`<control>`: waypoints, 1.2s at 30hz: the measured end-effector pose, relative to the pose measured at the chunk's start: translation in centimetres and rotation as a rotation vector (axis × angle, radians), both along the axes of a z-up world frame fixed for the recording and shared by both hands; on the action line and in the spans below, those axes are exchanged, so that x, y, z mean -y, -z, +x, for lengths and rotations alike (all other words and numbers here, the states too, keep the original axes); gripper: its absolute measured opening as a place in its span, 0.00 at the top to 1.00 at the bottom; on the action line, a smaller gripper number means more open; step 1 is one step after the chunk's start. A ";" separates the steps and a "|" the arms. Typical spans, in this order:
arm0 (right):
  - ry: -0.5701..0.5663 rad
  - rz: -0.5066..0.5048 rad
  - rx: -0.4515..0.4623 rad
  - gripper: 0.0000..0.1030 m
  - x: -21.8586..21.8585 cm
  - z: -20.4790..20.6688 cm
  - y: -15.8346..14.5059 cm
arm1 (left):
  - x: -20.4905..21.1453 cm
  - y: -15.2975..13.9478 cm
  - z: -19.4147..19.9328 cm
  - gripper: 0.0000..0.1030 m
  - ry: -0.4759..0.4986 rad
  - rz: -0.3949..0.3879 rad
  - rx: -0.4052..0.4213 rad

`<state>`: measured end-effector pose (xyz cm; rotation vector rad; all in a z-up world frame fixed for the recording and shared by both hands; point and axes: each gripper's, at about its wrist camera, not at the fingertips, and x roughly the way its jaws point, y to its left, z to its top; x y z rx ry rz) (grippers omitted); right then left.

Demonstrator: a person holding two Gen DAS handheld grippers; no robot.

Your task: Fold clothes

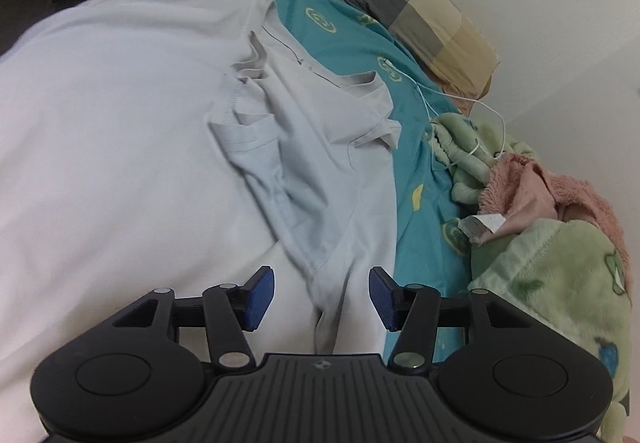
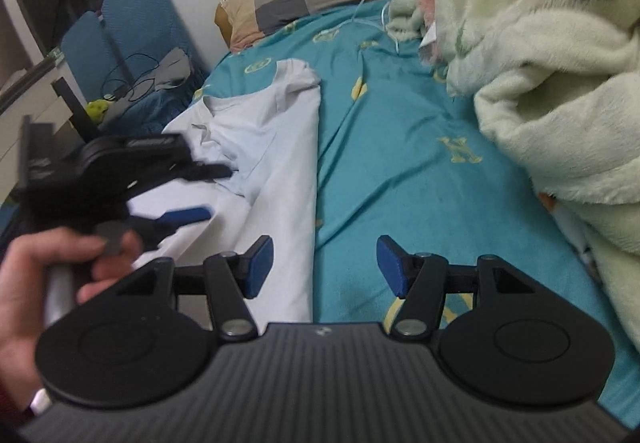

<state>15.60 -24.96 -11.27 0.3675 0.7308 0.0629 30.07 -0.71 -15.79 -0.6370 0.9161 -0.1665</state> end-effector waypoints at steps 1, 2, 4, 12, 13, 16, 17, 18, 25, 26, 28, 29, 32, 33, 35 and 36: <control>0.000 0.011 -0.009 0.42 0.2 0.3 0.3 | 0.5 0.5 0.8 0.51 0.001 0.000 0.003; -0.001 0.023 -0.017 0.42 0.4 0.6 0.6 | 0.8 1.0 1.4 0.53 0.001 0.008 0.002; 0.008 0.037 -0.030 0.42 0.7 0.9 0.9 | 1.4 1.9 2.4 0.67 0.001 0.034 0.001; 0.004 0.037 -0.050 0.42 0.5 1.1 1.4 | 2.0 -0.3 4.5 0.93 0.013 0.188 0.094; 0.004 0.033 -0.048 0.42 0.5 1.2 1.4 | 2.0 0.0 4.8 0.93 0.011 0.213 0.076; 0.000 0.025 -0.050 0.42 0.3 1.4 1.6 | 2.0 0.9 5.6 0.93 0.005 0.287 0.021; -0.002 0.023 -0.053 0.42 0.3 1.5 1.7 | 1.8 1.0 5.5 0.92 0.006 0.292 0.019; -0.003 0.021 -0.057 0.42 0.3 1.5 1.8 | 1.6 1.1 5.3 0.90 0.009 0.284 0.029; -0.034 -0.004 -0.033 0.42 -0.1 1.1 1.7 | -4.7 -2.1 2.4 0.57 -0.039 0.156 0.062; -0.037 -0.005 -0.027 0.42 -0.2 1.0 1.6 | -6.5 -2.9 1.8 0.50 -0.056 0.142 0.067; -0.045 -0.009 -0.016 0.42 -0.3 0.8 1.5 | -10.6 -4.4 0.6 0.43 -0.106 0.141 0.076; -0.048 -0.013 -0.012 0.42 -0.4 0.7 1.4 | -12.8 -5.0 -0.2 0.39 -0.137 0.140 0.076; -0.053 -0.045 0.000 0.42 -0.8 0.3 1.2 | -20.2 -5.5 -2.3 0.37 -0.254 0.107 0.043; -0.055 -0.052 0.001 0.42 -1.0 0.3 1.2 | -22.7 -5.3 -2.9 0.37 -0.298 0.076 0.030; -0.063 -0.067 -0.005 0.42 -1.3 0.2 1.2 | -27.2 -4.0 -4.1 0.37 -0.385 -0.026 0.003; -0.067 -0.077 -0.008 0.42 -1.5 0.1 1.2 | -29.1 -3.1 -4.4 0.35 -0.423 -0.089 -0.015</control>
